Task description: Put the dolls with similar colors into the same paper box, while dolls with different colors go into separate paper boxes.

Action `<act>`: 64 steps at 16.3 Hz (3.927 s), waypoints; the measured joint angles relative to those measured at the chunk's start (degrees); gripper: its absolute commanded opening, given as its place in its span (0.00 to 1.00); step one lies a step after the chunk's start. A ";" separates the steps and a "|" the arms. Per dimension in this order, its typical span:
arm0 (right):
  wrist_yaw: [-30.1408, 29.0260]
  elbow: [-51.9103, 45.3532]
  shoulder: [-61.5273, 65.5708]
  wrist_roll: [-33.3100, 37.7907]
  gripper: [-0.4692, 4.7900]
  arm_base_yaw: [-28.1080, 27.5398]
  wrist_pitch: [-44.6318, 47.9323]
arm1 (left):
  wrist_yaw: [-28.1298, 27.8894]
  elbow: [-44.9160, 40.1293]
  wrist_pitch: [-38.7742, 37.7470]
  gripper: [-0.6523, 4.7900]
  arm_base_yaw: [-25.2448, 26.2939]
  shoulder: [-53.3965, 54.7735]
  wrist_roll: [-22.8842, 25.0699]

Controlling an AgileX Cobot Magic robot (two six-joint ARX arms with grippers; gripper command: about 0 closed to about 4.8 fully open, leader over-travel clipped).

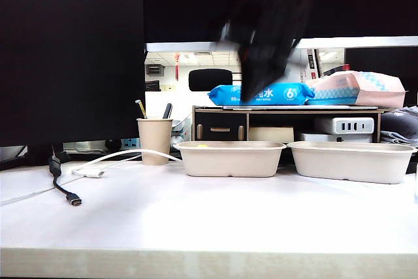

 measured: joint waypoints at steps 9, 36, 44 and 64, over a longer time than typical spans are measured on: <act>1.73 -25.44 -44.59 2.71 0.07 -0.04 -3.19 | 0.44 0.07 -2.01 0.11 4.09 0.00 0.00; 3.02 -43.10 -94.47 13.79 0.09 0.02 -10.93 | 0.37 0.09 -2.14 0.11 21.73 0.00 0.00; 16.35 -57.70 -98.47 -0.61 0.09 -12.09 10.25 | 0.39 0.09 -2.14 0.11 21.73 0.00 0.00; 5.81 -97.11 -108.41 1.25 0.09 -26.64 49.51 | 0.39 0.09 -2.16 0.11 21.73 0.00 0.00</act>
